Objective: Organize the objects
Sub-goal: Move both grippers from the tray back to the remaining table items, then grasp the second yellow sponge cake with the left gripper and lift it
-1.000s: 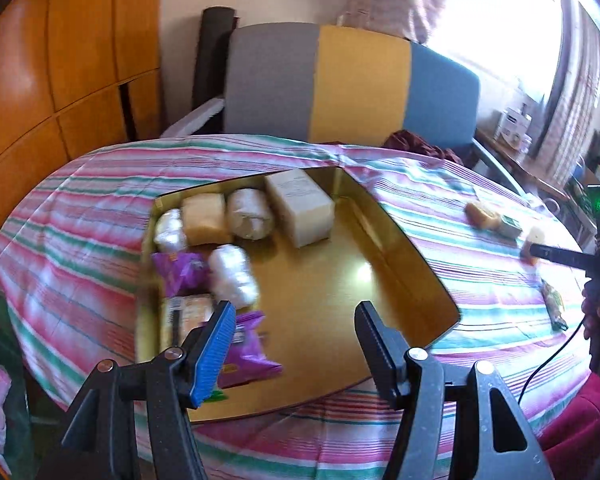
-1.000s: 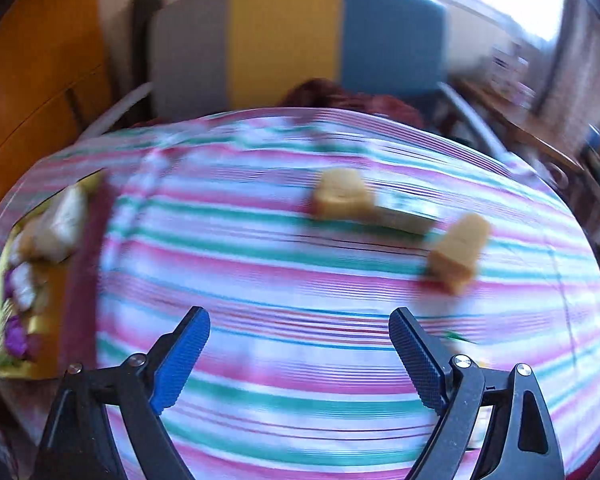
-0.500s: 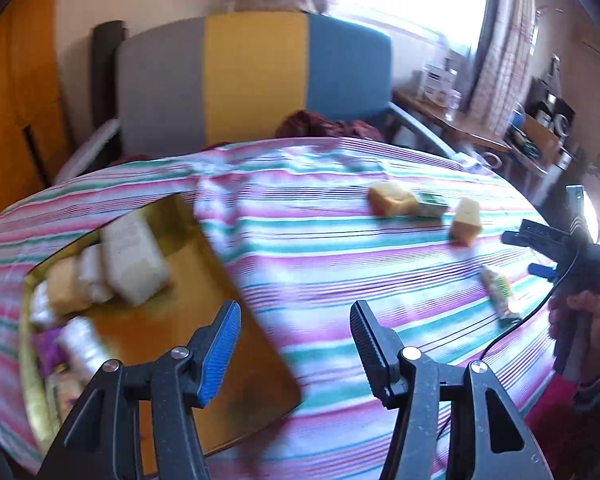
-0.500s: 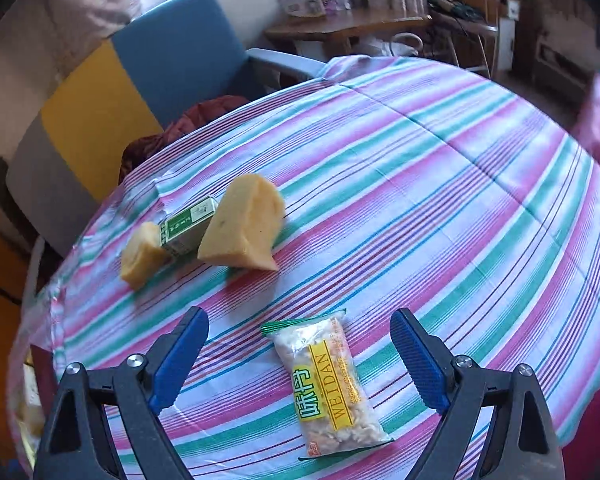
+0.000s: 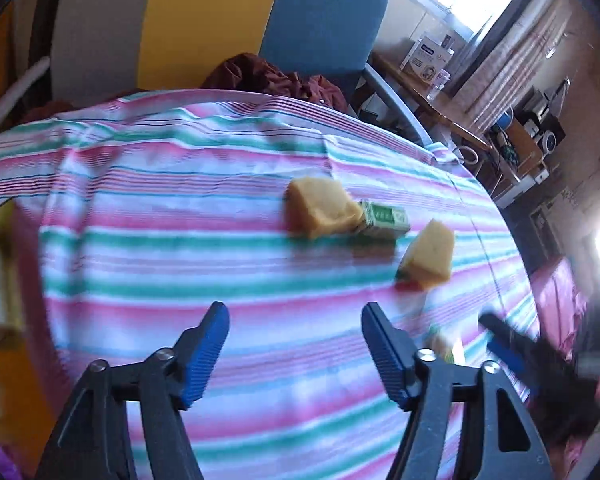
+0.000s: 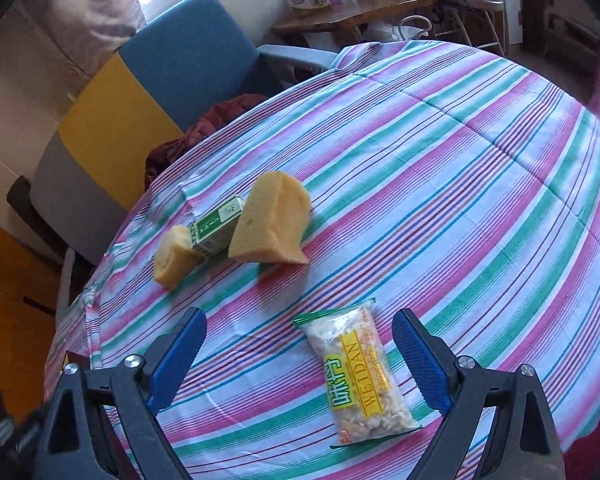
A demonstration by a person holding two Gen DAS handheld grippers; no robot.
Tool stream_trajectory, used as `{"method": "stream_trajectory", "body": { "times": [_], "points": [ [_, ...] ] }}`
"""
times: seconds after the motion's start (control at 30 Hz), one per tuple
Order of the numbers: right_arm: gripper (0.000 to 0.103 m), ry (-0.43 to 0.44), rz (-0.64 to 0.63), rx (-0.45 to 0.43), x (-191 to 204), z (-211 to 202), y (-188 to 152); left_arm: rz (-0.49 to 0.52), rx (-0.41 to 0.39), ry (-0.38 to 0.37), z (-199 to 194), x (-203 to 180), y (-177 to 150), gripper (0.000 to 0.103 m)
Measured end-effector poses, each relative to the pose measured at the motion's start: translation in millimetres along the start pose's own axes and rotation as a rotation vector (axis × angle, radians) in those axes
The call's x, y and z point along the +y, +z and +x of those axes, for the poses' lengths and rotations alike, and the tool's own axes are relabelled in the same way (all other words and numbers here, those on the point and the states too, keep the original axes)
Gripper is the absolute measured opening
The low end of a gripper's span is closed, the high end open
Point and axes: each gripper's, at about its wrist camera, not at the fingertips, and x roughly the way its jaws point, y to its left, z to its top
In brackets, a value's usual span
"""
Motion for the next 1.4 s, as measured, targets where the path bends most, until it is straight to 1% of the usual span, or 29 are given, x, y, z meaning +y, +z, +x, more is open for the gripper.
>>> {"method": "stream_trajectory", "body": {
  "times": [0.1, 0.17, 0.27, 0.43, 0.57, 0.6, 0.63, 0.67, 0.7, 0.73, 0.77, 0.83, 0.9, 0.97, 1.07, 1.2, 1.33, 1.4],
  "points": [
    [0.095, 0.017, -0.003, 0.023, 1.9, 1.9, -0.6, -0.027, 0.018, -0.012, 23.7, -7.5, 22.3, 0.074],
    [0.095, 0.031, 0.001, 0.043, 2.1, 4.3, -1.1, -0.038, 0.024, -0.017, 40.2, -13.6, 37.1, 0.078],
    [0.095, 0.051, 0.011, 0.070, 1.4, 6.9, -2.2, -0.067, 0.032, -0.016, 62.6, -19.1, 57.5, 0.082],
    [0.096, 0.080, 0.011, 0.092, 2.9, 7.2, -4.4, -0.117, 0.052, 0.008, 99.4, -21.9, 83.2, 0.086],
    [0.097, 0.098, 0.006, 0.112, 4.6, 9.4, -6.7, -0.138, 0.082, 0.035, 127.7, -22.5, 95.3, 0.086],
    [0.097, 0.104, 0.007, 0.117, 4.8, 10.4, -6.8, -0.148, 0.092, 0.044, 134.2, -20.7, 95.6, 0.085],
    [0.097, 0.108, 0.010, 0.122, 4.5, 11.3, -7.0, -0.154, 0.113, 0.058, 141.2, -18.9, 95.1, 0.081],
    [0.097, 0.111, 0.014, 0.126, 4.0, 12.3, -7.2, -0.139, 0.125, 0.083, 145.0, -18.5, 92.2, 0.074],
    [0.097, 0.113, 0.018, 0.130, 3.5, 13.3, -7.3, -0.112, 0.107, 0.093, 141.6, -20.8, 90.4, 0.071],
    [0.097, 0.117, 0.023, 0.136, 2.6, 14.3, -7.7, -0.089, 0.101, 0.065, 137.9, -22.5, 87.2, 0.054],
    [0.097, 0.120, 0.026, 0.140, 2.0, 14.5, -8.2, -0.081, 0.101, 0.038, 132.9, -22.2, 82.7, 0.054],
    [0.097, 0.123, 0.034, 0.142, 0.2, 15.5, -7.8, -0.077, 0.071, 0.055, 119.3, -17.0, 71.2, 0.052],
    [0.097, 0.128, 0.043, 0.131, -1.8, 13.8, -6.7, -0.077, 0.067, 0.046, 105.5, -7.8, 54.1, 0.052],
    [0.097, 0.126, 0.053, 0.111, -3.8, 11.1, -5.3, -0.066, 0.057, 0.061, 90.4, 0.2, 34.0, 0.052],
    [0.097, 0.134, 0.075, 0.092, -8.3, 8.1, -2.1, -0.001, 0.059, 0.083, 68.7, 5.6, -1.8, 0.052],
    [0.097, 0.119, 0.124, 0.056, -20.2, 3.4, 4.5, 0.130, 0.026, 0.130, 38.3, -3.2, -55.4, 0.052],
    [0.097, 0.106, 0.215, 0.001, -43.7, -4.7, 13.1, 0.230, 0.014, 0.131, 13.7, -10.8, -105.1, 0.052],
    [0.097, 0.094, 0.249, -0.027, -53.6, -9.7, 16.5, 0.275, -0.011, 0.139, 4.0, -14.5, -119.1, 0.051]
  ]
}}
